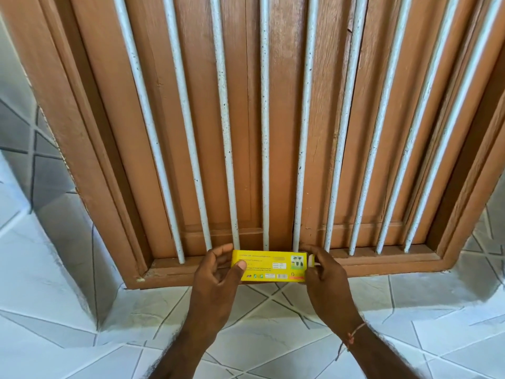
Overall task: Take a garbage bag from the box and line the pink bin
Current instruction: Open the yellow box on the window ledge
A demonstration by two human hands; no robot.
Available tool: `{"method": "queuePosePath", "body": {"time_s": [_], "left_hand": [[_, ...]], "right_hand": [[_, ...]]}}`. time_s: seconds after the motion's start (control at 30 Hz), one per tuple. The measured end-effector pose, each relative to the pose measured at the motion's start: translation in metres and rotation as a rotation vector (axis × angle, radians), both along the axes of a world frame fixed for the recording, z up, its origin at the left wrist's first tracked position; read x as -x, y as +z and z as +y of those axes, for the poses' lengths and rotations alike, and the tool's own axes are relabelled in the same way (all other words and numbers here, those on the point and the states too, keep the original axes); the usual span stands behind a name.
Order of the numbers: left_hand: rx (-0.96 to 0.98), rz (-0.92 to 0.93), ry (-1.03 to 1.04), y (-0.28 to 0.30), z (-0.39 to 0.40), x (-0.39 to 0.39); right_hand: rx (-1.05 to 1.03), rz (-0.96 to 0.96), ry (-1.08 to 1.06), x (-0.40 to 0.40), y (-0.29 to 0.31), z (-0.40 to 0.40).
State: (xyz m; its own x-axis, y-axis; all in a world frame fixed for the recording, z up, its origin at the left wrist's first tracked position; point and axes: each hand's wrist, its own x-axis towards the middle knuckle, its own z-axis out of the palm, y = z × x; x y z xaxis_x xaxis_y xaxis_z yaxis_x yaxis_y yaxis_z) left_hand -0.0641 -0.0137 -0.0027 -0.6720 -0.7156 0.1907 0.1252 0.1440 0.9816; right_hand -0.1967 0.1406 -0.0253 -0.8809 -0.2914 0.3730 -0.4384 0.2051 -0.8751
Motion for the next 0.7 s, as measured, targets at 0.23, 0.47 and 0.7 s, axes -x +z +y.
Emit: {"method": "queuePosePath", "body": {"time_s": [0.23,0.47,0.7], "left_hand": [[-0.104,0.049,-0.015,0.014,0.002,-0.013],[0.22,-0.029,-0.034,0.048,0.002,-0.017],[0.811,-0.154,-0.026,0.096,0.021,-0.006]], "right_hand": [[-0.007,-0.124,-0.105,0.005,-0.006,-0.003],[0.487,-0.805,0.389,-0.031,0.006,-0.004],[0.979,-1.423,0.558,-0.039,-0.006,-0.011]]}}
